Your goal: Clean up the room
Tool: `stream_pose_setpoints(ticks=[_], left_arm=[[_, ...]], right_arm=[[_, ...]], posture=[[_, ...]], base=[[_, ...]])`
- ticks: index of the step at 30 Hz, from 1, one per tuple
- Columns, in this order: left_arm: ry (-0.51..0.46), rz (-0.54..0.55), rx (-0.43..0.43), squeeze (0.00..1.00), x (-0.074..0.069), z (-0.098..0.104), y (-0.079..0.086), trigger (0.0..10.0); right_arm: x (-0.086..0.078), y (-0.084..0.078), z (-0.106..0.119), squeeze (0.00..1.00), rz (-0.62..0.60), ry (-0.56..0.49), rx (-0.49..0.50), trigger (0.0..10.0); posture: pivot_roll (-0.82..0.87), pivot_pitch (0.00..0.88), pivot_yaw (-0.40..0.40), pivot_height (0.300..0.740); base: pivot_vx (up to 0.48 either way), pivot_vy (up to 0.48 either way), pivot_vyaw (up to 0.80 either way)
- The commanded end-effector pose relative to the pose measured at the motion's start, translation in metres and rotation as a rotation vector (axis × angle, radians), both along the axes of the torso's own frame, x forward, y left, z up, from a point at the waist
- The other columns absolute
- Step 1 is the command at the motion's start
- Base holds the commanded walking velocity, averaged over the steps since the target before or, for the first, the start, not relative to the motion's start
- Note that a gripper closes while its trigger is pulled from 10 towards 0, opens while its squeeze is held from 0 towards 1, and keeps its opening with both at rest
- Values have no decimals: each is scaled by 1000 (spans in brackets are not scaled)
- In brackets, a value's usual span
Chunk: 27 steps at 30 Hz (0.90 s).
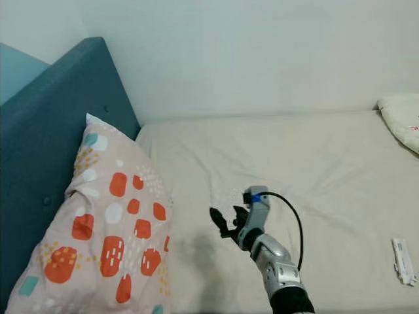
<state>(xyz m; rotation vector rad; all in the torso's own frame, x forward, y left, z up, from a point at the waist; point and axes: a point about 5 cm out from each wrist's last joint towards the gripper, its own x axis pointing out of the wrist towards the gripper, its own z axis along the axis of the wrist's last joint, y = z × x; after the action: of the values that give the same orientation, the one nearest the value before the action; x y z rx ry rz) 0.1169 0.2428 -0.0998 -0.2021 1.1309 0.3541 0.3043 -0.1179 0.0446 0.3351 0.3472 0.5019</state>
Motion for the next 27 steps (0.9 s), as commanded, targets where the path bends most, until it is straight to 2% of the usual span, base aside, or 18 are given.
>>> stream_pose_setpoints(ticks=[1,8,19,27], left_arm=[[45,-14,15,0,-7,-2,2,10000],[48,-75,12,0,-2,-3,-9,10000],[83,-150,31,0,-1,-4,-14,10000],[90,-172,33,0,-3,-5,-16,10000]], right_arm=[[-3,6,-4,0,42,24,-10,10000],[-4,7,-7,0,65,31,-6,10000],[-5,5,-6,0,90,32,13,10000],[-3,3,-7,0,52,28,11,10000]], posture=[[-111,94,64,711],[-122,87,60,686],[-133,79,56,651],[-130,84,57,627]], base=[[0,0,0],[0,0,0],[0,0,0],[0,0,0]])
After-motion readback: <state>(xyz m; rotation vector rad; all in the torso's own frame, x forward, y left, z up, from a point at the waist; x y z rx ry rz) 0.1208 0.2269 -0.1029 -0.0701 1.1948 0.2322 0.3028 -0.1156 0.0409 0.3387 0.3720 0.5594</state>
